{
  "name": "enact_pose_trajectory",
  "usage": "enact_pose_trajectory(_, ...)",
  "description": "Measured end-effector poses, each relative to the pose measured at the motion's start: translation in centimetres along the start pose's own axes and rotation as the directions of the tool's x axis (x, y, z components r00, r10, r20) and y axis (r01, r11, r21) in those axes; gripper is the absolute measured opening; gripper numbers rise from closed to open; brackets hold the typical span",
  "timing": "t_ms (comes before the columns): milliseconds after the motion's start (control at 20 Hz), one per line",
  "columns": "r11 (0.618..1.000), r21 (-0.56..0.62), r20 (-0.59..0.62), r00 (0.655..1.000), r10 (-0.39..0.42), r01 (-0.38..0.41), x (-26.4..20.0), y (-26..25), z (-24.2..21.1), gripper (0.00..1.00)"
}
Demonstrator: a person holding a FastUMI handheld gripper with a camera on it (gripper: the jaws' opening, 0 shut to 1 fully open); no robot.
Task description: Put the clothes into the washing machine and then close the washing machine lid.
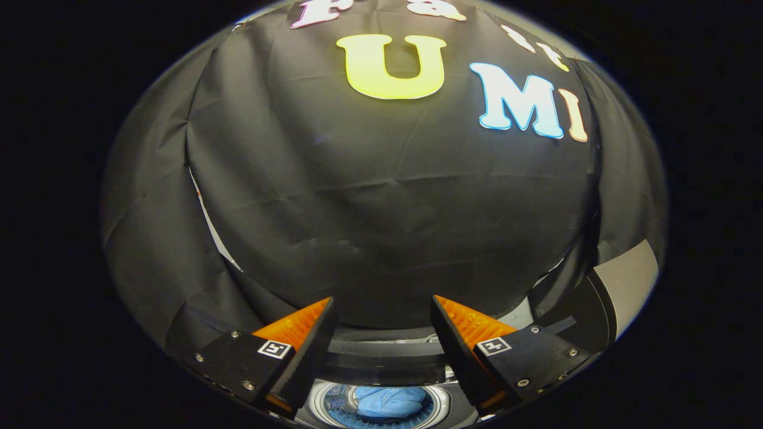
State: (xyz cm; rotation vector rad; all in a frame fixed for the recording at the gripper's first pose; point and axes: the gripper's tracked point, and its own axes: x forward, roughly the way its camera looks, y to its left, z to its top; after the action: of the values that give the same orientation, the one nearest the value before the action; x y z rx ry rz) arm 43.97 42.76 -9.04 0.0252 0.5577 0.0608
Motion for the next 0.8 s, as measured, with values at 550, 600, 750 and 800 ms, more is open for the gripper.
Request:
enact_pose_trajectory(550, 1.000, -0.010, 0.105, 0.995, 0.002, -0.001, -1.2, 0.0, -0.2, 0.97)
enact_pose_trajectory(600, 1.000, -0.009, 0.109, 0.994, 0.002, -0.001, -1.4, 0.0, -0.3, 0.97)
enact_pose_trajectory(750, 1.000, -0.013, 0.128, 0.992, 0.004, -0.003, -2.0, 0.1, -0.6, 0.97)
enact_pose_trajectory(800, 1.000, -0.015, 0.139, 0.990, 0.007, -0.005, -2.3, 0.1, -0.7, 0.97)
